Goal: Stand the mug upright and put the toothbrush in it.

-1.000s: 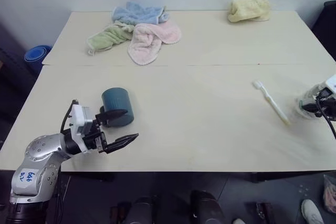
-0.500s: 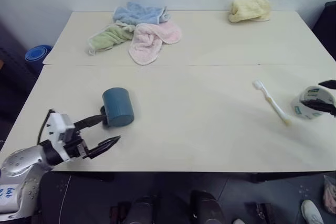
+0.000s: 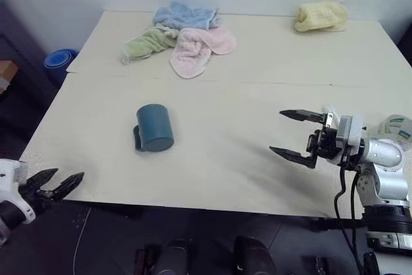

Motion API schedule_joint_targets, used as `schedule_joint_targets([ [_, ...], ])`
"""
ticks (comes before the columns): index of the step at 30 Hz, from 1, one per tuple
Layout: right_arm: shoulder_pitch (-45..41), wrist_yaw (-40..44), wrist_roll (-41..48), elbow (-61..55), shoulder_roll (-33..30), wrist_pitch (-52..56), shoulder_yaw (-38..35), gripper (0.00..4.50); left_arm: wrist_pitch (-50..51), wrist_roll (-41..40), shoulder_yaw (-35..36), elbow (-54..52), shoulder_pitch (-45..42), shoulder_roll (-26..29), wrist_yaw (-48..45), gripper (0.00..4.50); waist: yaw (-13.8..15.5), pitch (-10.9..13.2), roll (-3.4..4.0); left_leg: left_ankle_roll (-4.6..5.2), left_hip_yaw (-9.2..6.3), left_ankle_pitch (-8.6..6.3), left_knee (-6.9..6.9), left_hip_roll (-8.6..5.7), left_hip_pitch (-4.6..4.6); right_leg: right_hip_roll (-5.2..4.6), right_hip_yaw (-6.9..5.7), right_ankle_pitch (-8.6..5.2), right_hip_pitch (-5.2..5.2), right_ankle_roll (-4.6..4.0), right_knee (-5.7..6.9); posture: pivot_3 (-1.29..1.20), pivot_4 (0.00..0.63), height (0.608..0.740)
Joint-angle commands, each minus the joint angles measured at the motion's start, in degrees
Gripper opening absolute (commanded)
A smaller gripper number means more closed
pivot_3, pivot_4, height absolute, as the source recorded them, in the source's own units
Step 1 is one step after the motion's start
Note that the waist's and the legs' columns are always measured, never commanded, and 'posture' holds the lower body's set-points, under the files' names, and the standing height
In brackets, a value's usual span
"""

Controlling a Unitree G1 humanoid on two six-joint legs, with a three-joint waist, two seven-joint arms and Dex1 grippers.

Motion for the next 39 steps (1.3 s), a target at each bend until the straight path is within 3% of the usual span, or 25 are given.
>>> schedule_joint_targets([
  [1,1.25,-0.53,1.64,-2.51,0.66,-0.24,0.14,4.49,11.53,-9.18,1.70,-7.00,-4.56,1.72,5.26,4.50,0.16,0.01,-0.02,0.00,-0.03,0.00,0.00,0.00,0.00,0.00,0.01,0.00,0.00,0.00,0.00,0.00,0.150,0.740],
  [7,1.88,-1.74,0.62,-3.14,0.09,-0.04,1.23,4.49,35.23,-18.80,0.58,-8.81,-21.77,-0.83,24.39,4.50,-0.44,0.01,-0.02,0.00,-0.15,0.01,0.05,0.02,0.12,0.03,0.16,0.00,-0.03,0.00,0.23,0.00,0.150,0.740],
  [11,2.02,-4.15,0.08,-4.59,0.38,0.74,1.80,4.49,47.77,-11.83,-6.72,-5.81,-36.74,-6.82,35.81,4.50,-1.34,0.01,-0.03,0.00,-0.12,0.01,0.03,-0.02,0.14,0.04,0.14,0.00,-0.06,0.00,0.28,0.00,0.150,0.740],
  [18,3.35,-6.82,0.71,-8.02,0.27,2.49,1.85,4.49,47.14,-2.01,-15.57,2.56,-46.66,-11.12,39.63,4.50,-1.53,-0.02,-0.07,-0.03,0.03,0.01,0.08,-0.06,0.10,0.08,0.09,0.00,-0.08,0.00,0.33,0.00,0.150,0.740],
  [29,9.33,-9.87,1.95,-12.14,-1.02,3.95,-1.11,4.49,41.71,5.01,-26.99,12.34,-50.76,-12.59,34.19,4.50,0.11,-0.15,0.15,-0.10,0.13,0.07,0.28,-0.08,0.14,0.06,0.16,0.00,0.03,0.00,0.41,0.00,0.150,0.740],
  [32,9.60,-9.86,2.09,-12.00,-1.08,3.96,-1.29,4.50,41.41,6.54,-28.64,15.50,-51.22,-13.18,33.24,4.00,0.41,-0.29,0.39,-0.10,0.12,0.08,0.32,-0.11,0.15,0.03,0.16,0.00,0.07,0.00,0.43,0.00,0.150,0.740],
  [39,9.54,-9.19,2.13,-10.14,-1.55,3.16,-2.32,4.50,41.18,8.80,-33.69,16.73,-52.14,-12.22,29.02,2.17,0.36,-0.61,0.89,-0.06,0.11,0.09,0.33,-0.17,0.19,0.02,0.19,0.00,0.14,0.00,0.42,0.00,0.150,0.740],
])
